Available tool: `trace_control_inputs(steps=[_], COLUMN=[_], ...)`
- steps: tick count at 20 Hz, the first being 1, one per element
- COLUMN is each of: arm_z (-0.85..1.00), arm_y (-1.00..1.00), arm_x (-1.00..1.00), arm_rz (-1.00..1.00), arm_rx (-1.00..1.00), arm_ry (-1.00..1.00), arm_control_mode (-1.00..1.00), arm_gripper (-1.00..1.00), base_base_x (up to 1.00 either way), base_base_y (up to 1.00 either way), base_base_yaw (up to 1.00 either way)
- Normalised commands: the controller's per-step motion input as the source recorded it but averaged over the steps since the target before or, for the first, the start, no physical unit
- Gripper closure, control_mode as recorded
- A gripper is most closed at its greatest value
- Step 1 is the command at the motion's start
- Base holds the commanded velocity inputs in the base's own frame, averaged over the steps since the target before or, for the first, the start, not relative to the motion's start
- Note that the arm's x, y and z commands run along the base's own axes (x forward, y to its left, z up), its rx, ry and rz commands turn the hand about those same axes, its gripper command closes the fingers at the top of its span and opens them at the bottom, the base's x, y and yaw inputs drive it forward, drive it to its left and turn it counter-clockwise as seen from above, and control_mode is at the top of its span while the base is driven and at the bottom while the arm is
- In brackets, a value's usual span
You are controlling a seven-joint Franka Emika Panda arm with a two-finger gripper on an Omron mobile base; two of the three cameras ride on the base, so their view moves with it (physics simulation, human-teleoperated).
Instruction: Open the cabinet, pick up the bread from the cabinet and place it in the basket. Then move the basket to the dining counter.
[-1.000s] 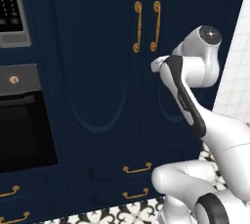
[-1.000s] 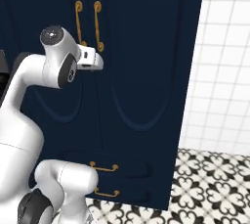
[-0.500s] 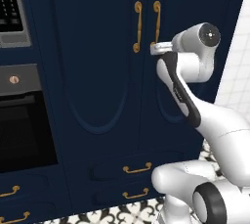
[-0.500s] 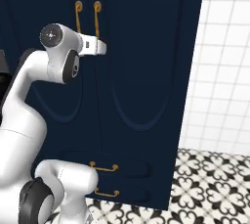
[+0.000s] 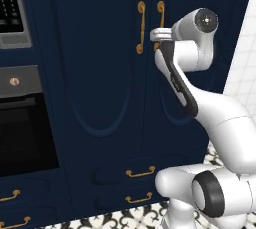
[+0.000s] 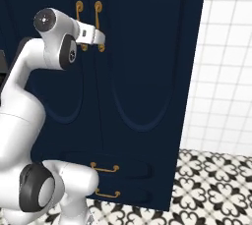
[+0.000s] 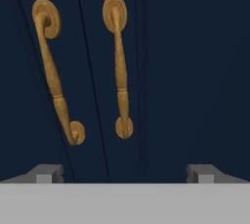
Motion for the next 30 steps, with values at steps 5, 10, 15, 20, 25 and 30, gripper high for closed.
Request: trace_control_inputs(steps=[5, 10, 15, 20, 25, 30], arm_z=[-0.01, 0.06, 0.15, 0.04, -0.08, -0.06], arm_y=[0.01, 0.0, -0.03, -0.12, -0.14, 0.08], arm_x=[0.34, 0.37, 0.38, 0.15, 0.26, 0.38], arm_rz=[-0.01, 0.0, 0.07, 0.11, 0.07, 0.04], arm_rx=[0.12, 0.11, 0.08, 0.06, 0.02, 0.0], arm_ry=[0.0, 0.0, 0.0, 0.0, 0.0, 0.0], arm_control_mode=[-1.0, -1.0, -1.0, -1.0, -1.0, -1.0], arm_gripper=[-1.0, -1.0, -1.0, -1.0, -1.0, -1.0], base_base_x=[0.0, 0.0, 0.0, 0.0, 0.0, 0.0], base_base_y=[0.0, 0.0, 0.0, 0.0, 0.0, 0.0], base_base_yaw=[0.0, 0.0, 0.0, 0.0, 0.0, 0.0])
